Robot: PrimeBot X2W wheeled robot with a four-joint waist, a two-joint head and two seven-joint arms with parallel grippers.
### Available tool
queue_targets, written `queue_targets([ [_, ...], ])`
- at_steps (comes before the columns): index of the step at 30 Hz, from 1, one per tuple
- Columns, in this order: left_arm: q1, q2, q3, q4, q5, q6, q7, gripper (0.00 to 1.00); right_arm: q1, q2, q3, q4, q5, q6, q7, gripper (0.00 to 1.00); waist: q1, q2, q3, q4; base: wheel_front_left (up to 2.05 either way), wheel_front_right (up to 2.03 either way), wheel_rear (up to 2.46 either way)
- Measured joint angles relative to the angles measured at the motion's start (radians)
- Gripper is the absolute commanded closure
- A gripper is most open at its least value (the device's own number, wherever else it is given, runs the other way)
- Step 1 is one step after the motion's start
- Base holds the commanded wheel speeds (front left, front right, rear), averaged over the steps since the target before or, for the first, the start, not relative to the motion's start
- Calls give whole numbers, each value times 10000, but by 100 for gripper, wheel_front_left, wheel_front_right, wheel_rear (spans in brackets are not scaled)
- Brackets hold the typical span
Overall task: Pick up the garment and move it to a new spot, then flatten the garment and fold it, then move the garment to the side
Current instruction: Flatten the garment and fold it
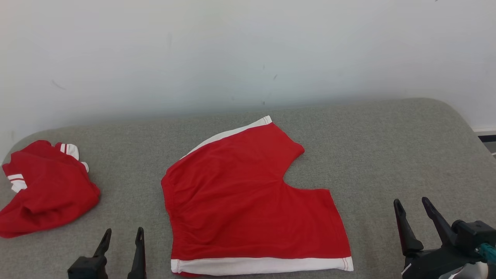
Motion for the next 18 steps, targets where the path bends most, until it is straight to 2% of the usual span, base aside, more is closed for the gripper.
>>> queue_targets([
  [18,186,-21,-4,-58,-15,0,449,0,1,27,-46,40,-201,-2,192,0,0,0,-25,32,0,0,0],
])
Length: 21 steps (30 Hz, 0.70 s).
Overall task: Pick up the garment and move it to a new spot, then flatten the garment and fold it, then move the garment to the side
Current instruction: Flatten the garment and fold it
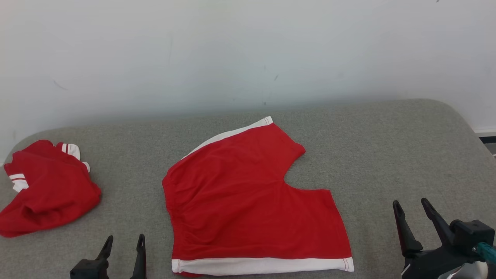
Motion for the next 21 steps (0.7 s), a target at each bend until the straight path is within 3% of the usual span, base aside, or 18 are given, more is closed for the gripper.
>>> queue_targets([
  [21,1,-2,27,-111,17,-2,339,0,9,140,-253,48,-445,0,341,0,0,-1,-16,62,0,0,0],
])
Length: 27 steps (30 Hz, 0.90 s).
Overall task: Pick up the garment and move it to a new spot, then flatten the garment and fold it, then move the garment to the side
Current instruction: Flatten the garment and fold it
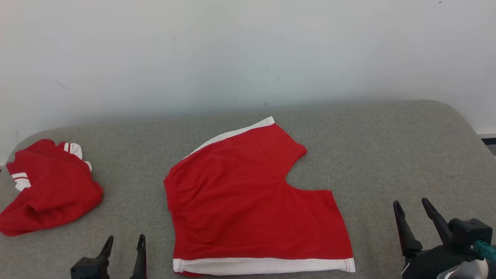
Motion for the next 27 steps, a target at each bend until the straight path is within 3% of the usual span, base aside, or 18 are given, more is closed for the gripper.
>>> queue_targets([
  [20,2,-8,-90,-140,-23,-27,276,0,164,115,25,-42,-48,15,380,0,0,0,-78,1,0,0,0],
  [27,2,-98,-433,-128,-291,-472,554,0,170,320,520,-61,77,282,915,0,0,0,-9,2,0,0,0],
])
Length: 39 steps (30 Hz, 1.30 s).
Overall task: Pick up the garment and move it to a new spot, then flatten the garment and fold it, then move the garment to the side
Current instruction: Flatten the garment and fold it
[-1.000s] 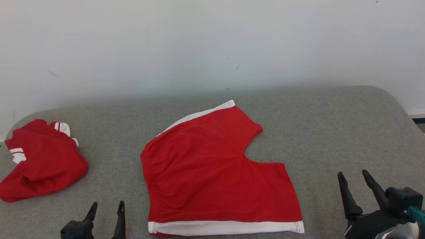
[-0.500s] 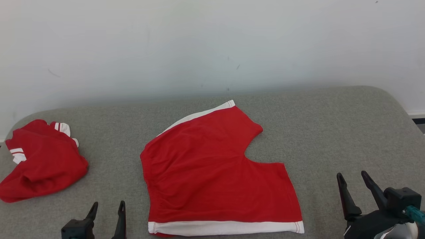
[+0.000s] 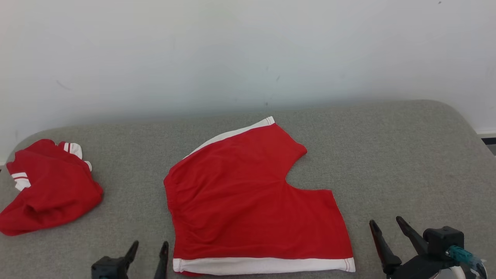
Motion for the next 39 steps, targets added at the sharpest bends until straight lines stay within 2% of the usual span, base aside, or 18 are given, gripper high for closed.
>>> queue_targets([
  [7,-23,-232,-508,673,-453,-700,384,0,15,21,510,339,86,274,815,0,0,1,246,25,0,0,0],
  [14,-490,-324,-698,1664,-589,-1043,744,0,-101,201,901,1009,88,435,1469,0,0,1,529,0,0,0,0],
  [23,-1060,-541,-587,2857,-1001,-1145,951,0,-561,732,1181,1860,201,453,1835,0,0,0,740,18,0,0,0],
  [32,-1607,-750,-616,3877,-1191,-1304,936,0,-989,1106,1407,2734,255,616,2069,0,1,1,814,27,0,0,0],
  [33,-1667,-765,-627,3973,-1193,-1306,932,0,-1054,1145,1413,2823,257,619,2069,1,1,1,821,27,0,0,0],
  [34,-1723,-782,-635,4075,-1202,-1315,917,0,-1108,1183,1409,2911,263,625,2069,31,1,0,829,27,0,0,0],
  [35,-1778,-796,-660,4203,-1206,-1338,917,45,-1145,1223,1411,2982,295,629,2069,76,0,0,838,27,0,0,0],
  [36,-1844,-807,-685,4309,-1216,-1384,907,68,-1187,1246,1415,3049,334,665,2067,93,1,1,847,28,0,0,0],
  [37,-1916,-815,-715,4410,-1214,-1384,842,100,-1254,1275,1419,3126,336,708,2065,100,1,0,855,29,0,0,0],
  [39,-2002,-825,-748,4556,-1214,-1384,823,100,-1319,1317,1423,3256,339,754,2054,100,1,0,869,31,0,0,0],
])
